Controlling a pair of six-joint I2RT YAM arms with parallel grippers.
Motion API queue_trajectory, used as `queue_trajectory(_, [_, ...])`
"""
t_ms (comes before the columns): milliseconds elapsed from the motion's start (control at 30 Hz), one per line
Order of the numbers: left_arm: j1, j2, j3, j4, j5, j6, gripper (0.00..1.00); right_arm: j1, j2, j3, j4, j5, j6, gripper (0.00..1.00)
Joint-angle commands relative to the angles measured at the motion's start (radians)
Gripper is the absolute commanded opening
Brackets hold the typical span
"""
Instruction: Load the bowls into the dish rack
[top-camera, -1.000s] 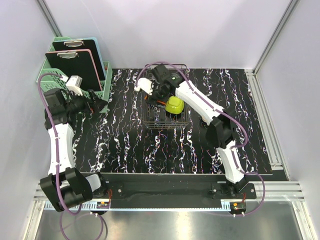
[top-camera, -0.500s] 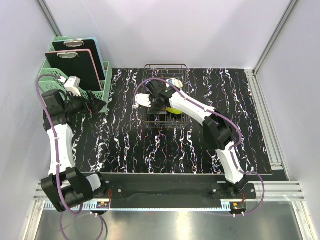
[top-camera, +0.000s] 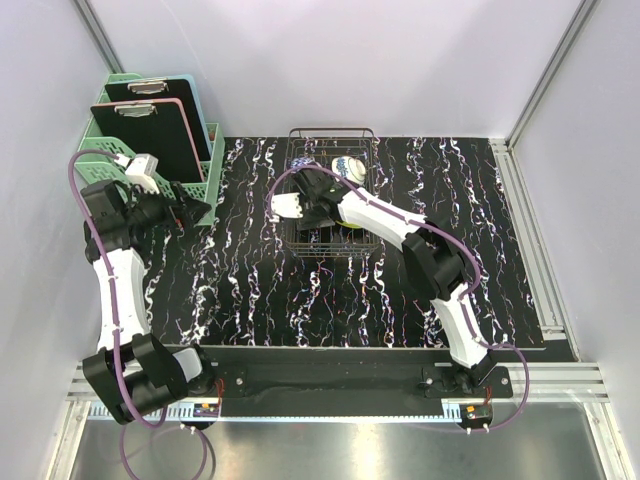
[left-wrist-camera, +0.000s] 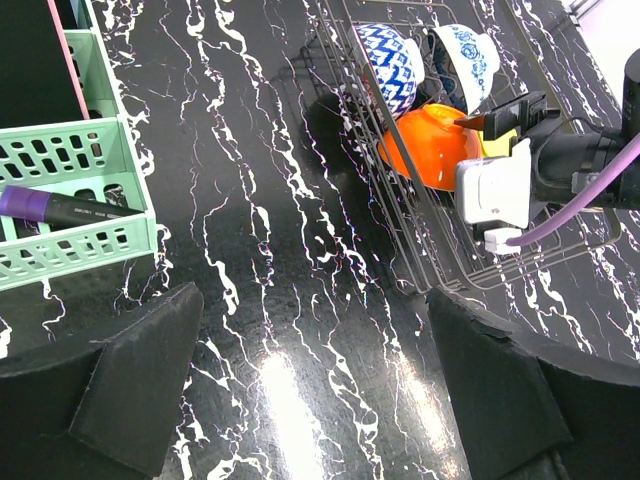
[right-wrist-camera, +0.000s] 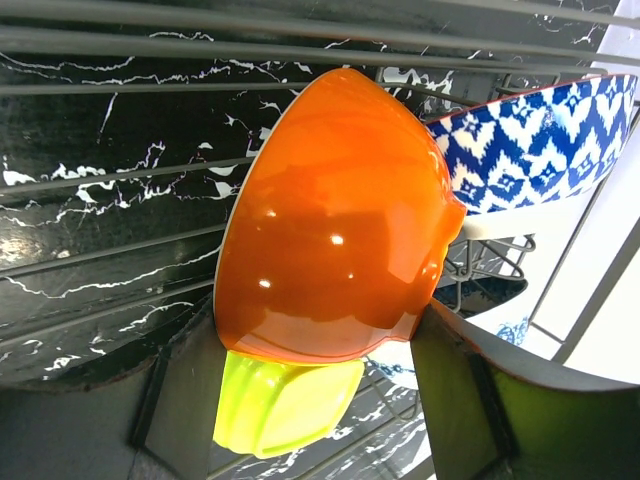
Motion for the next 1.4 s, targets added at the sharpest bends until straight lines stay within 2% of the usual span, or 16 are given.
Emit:
queue_trajectory(0, [0.012,-0.016,-0.006,0.020,0.036,0.014,0.99,0.011,-0.032,-0.034,0.006,0.010,-0.059,0.00])
queue_trajectory(133, [0.013,-0.015,-0.008,0.025,0.043,0.009,0.99,0.011,-0.034,-0.055,0.004,0.014,-0.094,0.00])
queue_trajectory(233, [0.016,-0.016,-0.008,0.025,0.045,0.009,0.99,0.011,-0.034,-0.069,-0.008,0.014,-0.116,0.07])
queue_trajectory(333, [0.019,-0.015,-0.008,0.024,0.042,0.011,0.99,0.011,-0.032,-0.075,-0.034,0.007,-0.121,0.24])
queue_trajectory(367, [0.022,-0.016,-0.008,0.025,0.042,0.012,0.99,0.011,-0.032,-0.075,-0.040,0.002,-0.118,0.38])
queue_trajectory(467, [0.024,-0.015,-0.008,0.025,0.043,0.011,0.99,0.013,-0.031,-0.072,-0.065,-0.010,-0.110,0.58])
queue_trajectory(500, [0.024,-0.015,-0.006,0.024,0.045,0.008,0.99,0.013,-0.032,-0.070,-0.066,-0.015,-0.108,0.68])
queue_trajectory(867, [0.027,-0.010,-0.002,0.028,0.051,-0.003,0.99,0.013,-0.038,-0.057,-0.123,-0.053,-0.073,0.74])
queue_trajectory(933, [0.027,-0.010,-0.002,0.030,0.053,-0.005,0.99,0.013,-0.035,-0.052,-0.138,-0.059,-0.067,0.89])
queue_trajectory(1000, [0.028,-0.009,-0.002,0.031,0.053,-0.006,0.99,0.011,-0.032,-0.050,-0.145,-0.062,-0.065,0.98])
queue_trajectory(1367, [0.033,-0.013,-0.002,0.031,0.057,-0.008,0.99,0.013,-0.046,0.029,-0.231,-0.128,-0.001,1.00])
